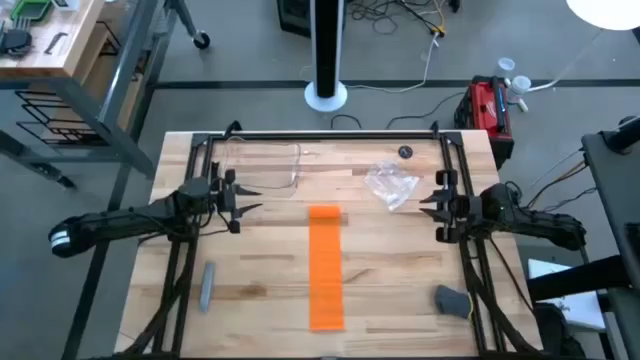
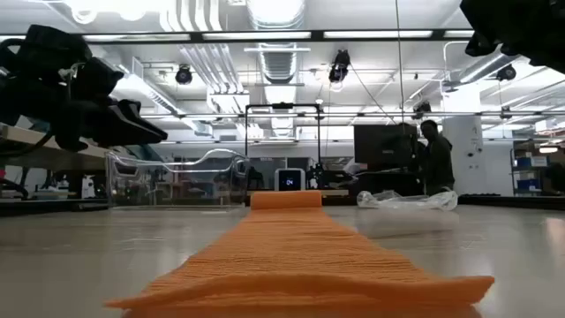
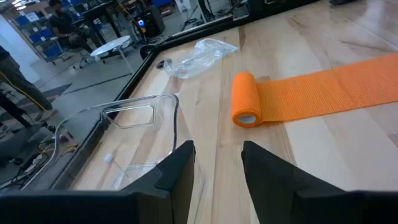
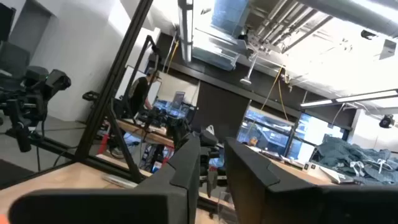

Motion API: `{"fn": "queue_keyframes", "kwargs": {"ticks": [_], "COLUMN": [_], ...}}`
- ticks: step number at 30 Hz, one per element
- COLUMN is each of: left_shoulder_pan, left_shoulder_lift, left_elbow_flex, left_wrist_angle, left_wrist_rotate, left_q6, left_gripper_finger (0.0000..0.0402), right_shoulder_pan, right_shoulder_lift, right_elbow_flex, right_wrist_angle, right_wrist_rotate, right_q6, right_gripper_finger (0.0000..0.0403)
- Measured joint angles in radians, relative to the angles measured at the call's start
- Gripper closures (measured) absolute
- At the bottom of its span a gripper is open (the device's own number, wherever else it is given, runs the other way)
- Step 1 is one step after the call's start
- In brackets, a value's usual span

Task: Roll bandage

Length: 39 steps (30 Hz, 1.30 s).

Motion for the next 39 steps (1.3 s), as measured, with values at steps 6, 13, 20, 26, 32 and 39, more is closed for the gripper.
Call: {"fn": "queue_keyframes", "kwargs": {"ticks": [6,13,20,26,32,39], "left_shoulder_pan": [0.0,0.0,0.0,0.0,0.0,0.0], "left_shoulder_lift": [0.0,0.0,0.0,0.0,0.0,0.0], "left_elbow_flex": [0.0,0.0,0.0,0.0,0.0,0.0], "left_wrist_angle": [0.0,0.0,0.0,0.0,0.0,0.0], "left_wrist_rotate": [0.0,0.0,0.0,0.0,0.0,0.0], "left_q6": [0.0,0.0,0.0,0.0,0.0,0.0], "left_gripper_finger": [0.0274,0.0274,0.0274,0.0274,0.0274,0.0274], "right_shoulder_pan": [0.0,0.0,0.0,0.0,0.0,0.0], "right_shoulder_lift": [0.0,0.0,0.0,0.0,0.0,0.0], "right_elbow_flex": [0.0,0.0,0.0,0.0,0.0,0.0], "right_wrist_angle": [0.0,0.0,0.0,0.0,0.0,0.0], "right_wrist_rotate": [0.0,0.0,0.0,0.0,0.0,0.0], "right_q6": [0.0,0.0,0.0,0.0,0.0,0.0], "right_gripper_finger": [0.0353,0.0363,0.0359,0.0346,0.0335,0.0329]}}
